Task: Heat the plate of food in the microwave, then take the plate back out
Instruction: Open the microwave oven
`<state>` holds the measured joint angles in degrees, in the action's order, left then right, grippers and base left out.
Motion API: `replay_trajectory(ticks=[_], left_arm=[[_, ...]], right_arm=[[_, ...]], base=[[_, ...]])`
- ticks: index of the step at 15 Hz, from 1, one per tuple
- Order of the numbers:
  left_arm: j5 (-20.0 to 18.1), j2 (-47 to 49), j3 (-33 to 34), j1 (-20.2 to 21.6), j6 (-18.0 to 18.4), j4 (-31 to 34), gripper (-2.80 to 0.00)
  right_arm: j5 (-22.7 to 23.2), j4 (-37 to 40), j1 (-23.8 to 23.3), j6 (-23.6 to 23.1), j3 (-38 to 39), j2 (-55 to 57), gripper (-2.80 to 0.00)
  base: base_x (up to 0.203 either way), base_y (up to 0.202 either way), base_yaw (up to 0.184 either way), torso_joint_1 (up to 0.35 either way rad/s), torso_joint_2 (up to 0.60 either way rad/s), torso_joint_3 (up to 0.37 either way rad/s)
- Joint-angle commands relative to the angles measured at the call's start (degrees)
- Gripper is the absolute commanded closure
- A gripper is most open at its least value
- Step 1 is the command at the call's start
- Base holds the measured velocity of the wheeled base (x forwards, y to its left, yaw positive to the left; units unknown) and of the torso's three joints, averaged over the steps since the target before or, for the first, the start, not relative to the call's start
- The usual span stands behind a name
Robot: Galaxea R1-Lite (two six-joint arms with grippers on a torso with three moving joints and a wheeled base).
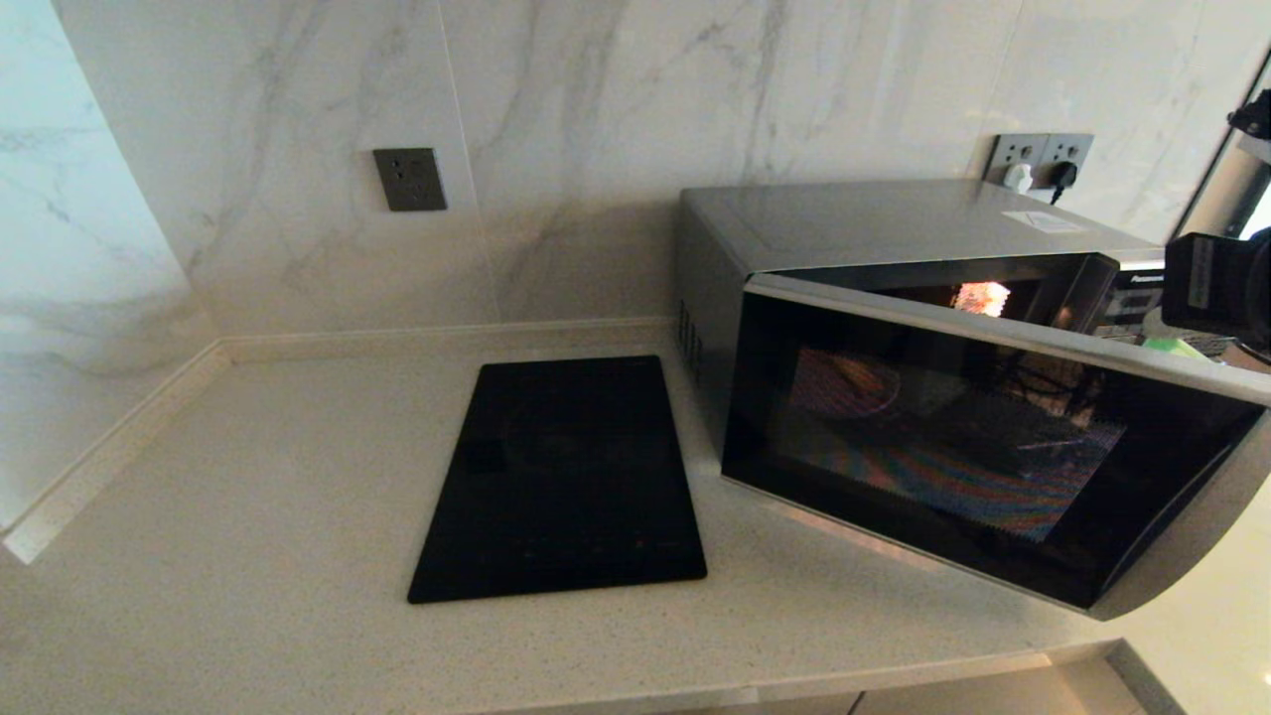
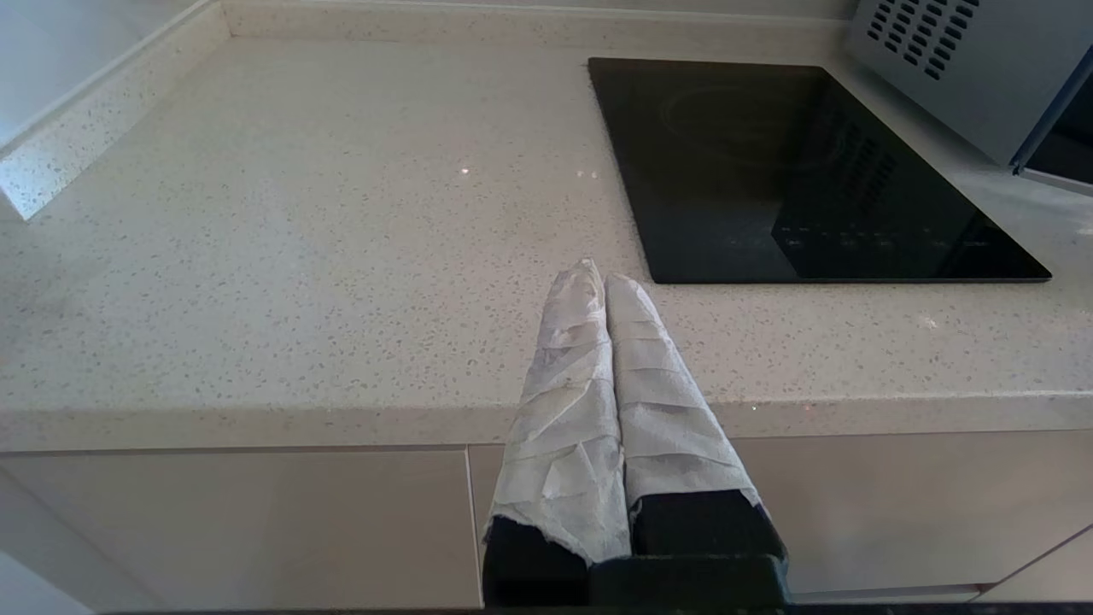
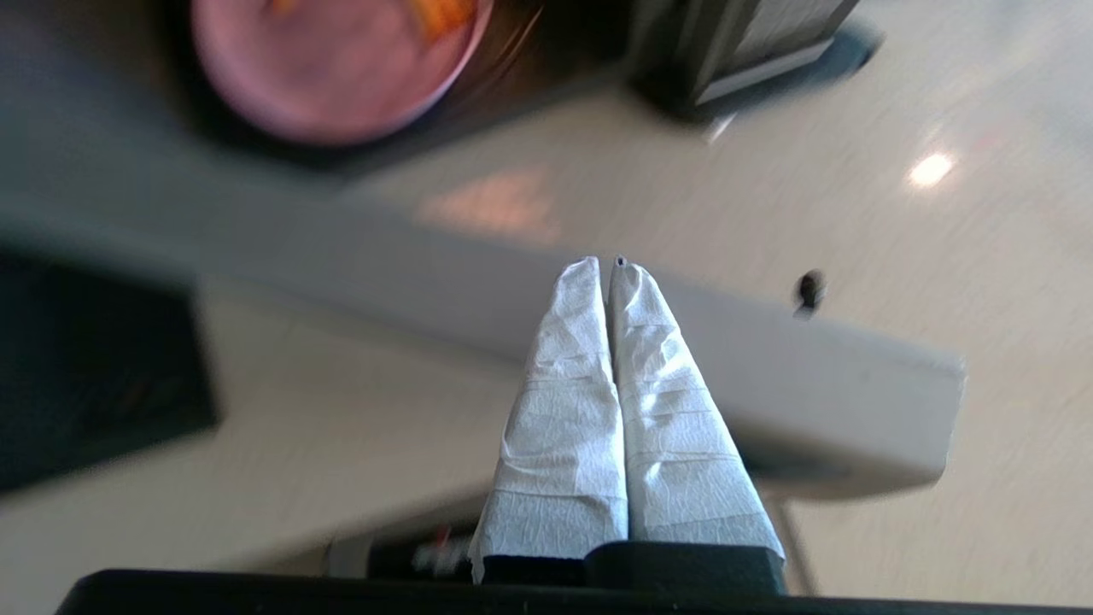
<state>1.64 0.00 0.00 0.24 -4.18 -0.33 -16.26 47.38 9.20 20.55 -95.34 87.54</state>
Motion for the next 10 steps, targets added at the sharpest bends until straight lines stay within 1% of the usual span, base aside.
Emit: replay_trajectory(ticks=[1,4,7,8,10], left_arm=[[0.03,0.09,0.0,0.02,-0.04,-0.02,0.0],[0.03,0.09,0.0,0.02,-0.04,-0.02,0.0],[0.03,0.06,0.0,0.02,-0.04,-0.02,0.0],[0.03,0.09,0.0,0.02,-0.04,-0.02,0.0],[0.03,0.09,0.0,0.02,-0.04,-0.02,0.0]], right_arm=[[0.41,3.08,2.08,1.18,0.26,-4.26,0.0],[0.06,3.33,1.66,1.42,0.99,-4.52,0.0],[-0.84,3.08,-0.26,1.33,2.22,-2.86,0.0],[-2.42,2.85,-0.38,1.33,2.81,-2.22,0.0],[-5.79,-1.19,-0.73,1.27,5.43,-0.82,0.0]], base=[[0.0,0.0,0.0,0.0,0.0,0.0],[0.0,0.0,0.0,0.0,0.0,0.0],[0.0,0.0,0.0,0.0,0.0,0.0],[0.0,0.0,0.0,0.0,0.0,0.0],[0.0,0.0,0.0,0.0,0.0,0.0]])
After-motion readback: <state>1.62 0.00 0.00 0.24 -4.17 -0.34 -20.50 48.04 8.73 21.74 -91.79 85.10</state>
